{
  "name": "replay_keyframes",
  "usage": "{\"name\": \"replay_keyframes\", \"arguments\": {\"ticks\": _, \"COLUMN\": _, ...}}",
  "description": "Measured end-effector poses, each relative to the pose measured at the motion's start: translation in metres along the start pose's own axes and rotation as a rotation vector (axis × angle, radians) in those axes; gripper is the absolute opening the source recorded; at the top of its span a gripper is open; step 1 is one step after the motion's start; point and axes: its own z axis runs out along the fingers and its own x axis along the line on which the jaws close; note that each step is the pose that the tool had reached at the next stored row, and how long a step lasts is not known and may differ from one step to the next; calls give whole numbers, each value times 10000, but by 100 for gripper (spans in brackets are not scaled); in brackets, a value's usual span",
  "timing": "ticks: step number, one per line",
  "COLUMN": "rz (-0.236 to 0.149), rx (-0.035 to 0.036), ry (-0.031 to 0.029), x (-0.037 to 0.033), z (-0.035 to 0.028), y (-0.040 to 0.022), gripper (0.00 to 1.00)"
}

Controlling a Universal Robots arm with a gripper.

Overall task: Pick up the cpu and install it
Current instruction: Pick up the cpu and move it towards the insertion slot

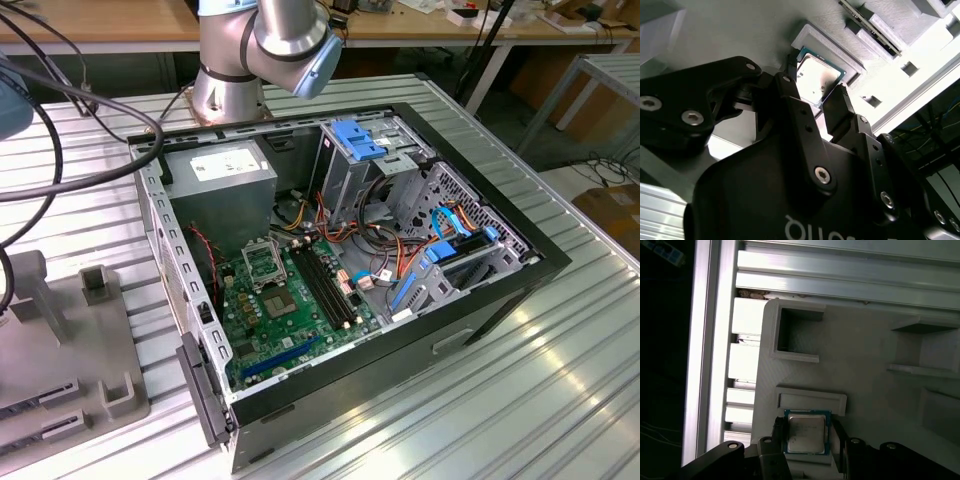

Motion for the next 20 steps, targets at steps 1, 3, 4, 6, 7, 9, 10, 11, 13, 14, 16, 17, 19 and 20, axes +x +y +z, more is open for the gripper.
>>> {"name": "replay_keyframes", "arguments": {"ticks": 1, "rz": 0, "rx": 1, "ry": 1, "x": 0, "z": 2, "y": 0, "gripper": 49}}
{"name": "replay_keyframes", "arguments": {"ticks": 3, "rz": 0, "rx": 1, "ry": 1, "x": 0, "z": 4, "y": 0, "gripper": 49}}
{"name": "replay_keyframes", "arguments": {"ticks": 4, "rz": 0, "rx": 1, "ry": 1, "x": 0, "z": 6, "y": 0, "gripper": 49}}
{"name": "replay_keyframes", "arguments": {"ticks": 6, "rz": 0, "rx": 1, "ry": 1, "x": 0, "z": 7, "y": 0, "gripper": 49}}
{"name": "replay_keyframes", "arguments": {"ticks": 7, "rz": 0, "rx": 1, "ry": 2, "x": 0, "z": 7, "y": 0, "gripper": 48}}
{"name": "replay_keyframes", "arguments": {"ticks": 9, "rz": 0, "rx": 2, "ry": 3, "x": 0, "z": 7, "y": 0, "gripper": 41}}
{"name": "replay_keyframes", "arguments": {"ticks": 10, "rz": -1, "rx": 2, "ry": 2, "x": 0, "z": 8, "y": 0, "gripper": 41}}
{"name": "replay_keyframes", "arguments": {"ticks": 11, "rz": 0, "rx": 2, "ry": 1, "x": 0, "z": 8, "y": 0, "gripper": 41}}
{"name": "replay_keyframes", "arguments": {"ticks": 13, "rz": 0, "rx": 1, "ry": 1, "x": 0, "z": 8, "y": 0, "gripper": 41}}
{"name": "replay_keyframes", "arguments": {"ticks": 14, "rz": 0, "rx": 1, "ry": 1, "x": -1, "z": 8, "y": 0, "gripper": 41}}
{"name": "replay_keyframes", "arguments": {"ticks": 16, "rz": 276, "rx": -8, "ry": 4, "x": 0, "z": -40, "y": 0, "gripper": 41}}
{"name": "replay_keyframes", "arguments": {"ticks": 17, "rz": 413, "rx": -14, "ry": 5, "x": -1, "z": -41, "y": -1, "gripper": 41}}
{"name": "replay_keyframes", "arguments": {"ticks": 19, "rz": 414, "rx": -15, "ry": 10, "x": 4, "z": -189, "y": -3, "gripper": 41}}
{"name": "replay_keyframes", "arguments": {"ticks": 20, "rz": 414, "rx": -15, "ry": 10, "x": 4, "z": -190, "y": -3, "gripper": 41}}
